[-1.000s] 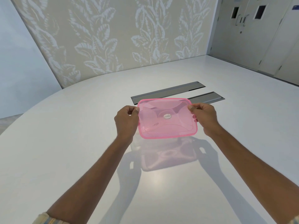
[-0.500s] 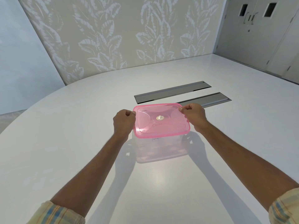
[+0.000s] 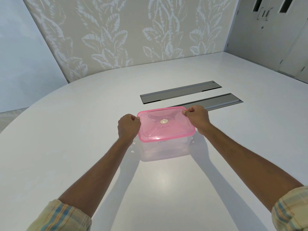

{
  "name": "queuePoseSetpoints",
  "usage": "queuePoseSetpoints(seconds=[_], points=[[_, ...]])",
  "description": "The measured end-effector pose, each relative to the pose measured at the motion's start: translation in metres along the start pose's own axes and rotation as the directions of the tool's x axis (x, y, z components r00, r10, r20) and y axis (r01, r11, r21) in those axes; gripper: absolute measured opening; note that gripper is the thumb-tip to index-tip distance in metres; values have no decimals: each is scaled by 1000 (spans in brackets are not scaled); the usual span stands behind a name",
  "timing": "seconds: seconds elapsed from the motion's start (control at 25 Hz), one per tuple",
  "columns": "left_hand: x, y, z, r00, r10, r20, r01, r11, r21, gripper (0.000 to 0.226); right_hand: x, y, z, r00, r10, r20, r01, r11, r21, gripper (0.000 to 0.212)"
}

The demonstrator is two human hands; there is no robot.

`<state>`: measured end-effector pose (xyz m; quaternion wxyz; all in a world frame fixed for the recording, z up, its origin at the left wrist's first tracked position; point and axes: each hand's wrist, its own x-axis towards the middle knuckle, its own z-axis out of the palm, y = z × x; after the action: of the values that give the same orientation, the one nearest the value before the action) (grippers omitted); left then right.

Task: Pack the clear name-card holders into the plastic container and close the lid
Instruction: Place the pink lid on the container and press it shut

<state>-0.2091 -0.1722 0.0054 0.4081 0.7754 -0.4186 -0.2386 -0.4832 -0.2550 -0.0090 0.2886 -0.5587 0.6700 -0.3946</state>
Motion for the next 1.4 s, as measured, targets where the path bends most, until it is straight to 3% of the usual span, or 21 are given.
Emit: queuePoseSetpoints(seconds=[0.52, 1.12, 1.4], points=[[7, -6, 7, 1000, 18, 1, -18, 995, 100, 22, -8, 0, 11, 996, -81, -33, 75, 983, -167, 34], [13, -8, 5, 1000, 6, 12, -6, 1000, -9, 23, -6, 1, 15, 989, -93, -118, 84, 993, -80, 22], [15, -9, 5, 1000, -4, -1, 4, 1000, 23, 32, -5, 1, 18, 990, -99, -100, 89, 991, -101, 26]])
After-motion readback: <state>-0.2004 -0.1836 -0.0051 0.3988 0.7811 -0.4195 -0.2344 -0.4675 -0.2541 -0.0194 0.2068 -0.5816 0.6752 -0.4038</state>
